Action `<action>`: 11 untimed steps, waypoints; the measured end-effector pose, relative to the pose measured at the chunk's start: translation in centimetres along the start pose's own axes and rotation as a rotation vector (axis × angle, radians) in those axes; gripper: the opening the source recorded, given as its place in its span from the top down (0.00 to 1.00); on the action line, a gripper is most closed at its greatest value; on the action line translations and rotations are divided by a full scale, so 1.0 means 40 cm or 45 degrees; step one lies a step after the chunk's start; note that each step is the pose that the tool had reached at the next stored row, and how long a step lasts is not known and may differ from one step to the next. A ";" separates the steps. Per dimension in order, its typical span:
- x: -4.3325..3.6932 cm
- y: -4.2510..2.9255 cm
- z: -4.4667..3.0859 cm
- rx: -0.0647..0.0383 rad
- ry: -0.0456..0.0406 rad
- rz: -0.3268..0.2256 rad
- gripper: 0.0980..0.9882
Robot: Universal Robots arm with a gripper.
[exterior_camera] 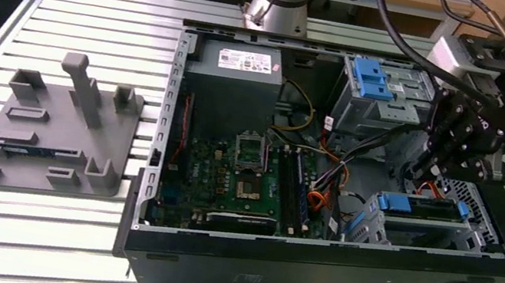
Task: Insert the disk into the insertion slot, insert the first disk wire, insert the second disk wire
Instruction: 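Insert the second disk wire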
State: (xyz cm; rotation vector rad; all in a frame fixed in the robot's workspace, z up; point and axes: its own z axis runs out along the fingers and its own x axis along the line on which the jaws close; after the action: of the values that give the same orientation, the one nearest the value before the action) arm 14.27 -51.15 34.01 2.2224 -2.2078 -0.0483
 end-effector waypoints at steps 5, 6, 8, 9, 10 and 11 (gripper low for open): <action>0.000 0.000 0.000 0.000 0.000 0.000 0.89; 0.000 -0.001 0.000 -0.001 0.000 0.000 0.89; 0.002 -0.003 0.000 -0.002 0.000 0.000 0.89; 0.004 -0.004 0.000 -0.003 0.000 0.000 0.89; 0.007 -0.005 0.000 -0.005 -0.001 0.000 0.89; 0.011 -0.005 0.000 -0.006 -0.001 0.000 0.89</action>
State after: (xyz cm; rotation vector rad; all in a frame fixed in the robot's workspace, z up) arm 14.49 -51.60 34.01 2.2205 -2.2059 -0.0541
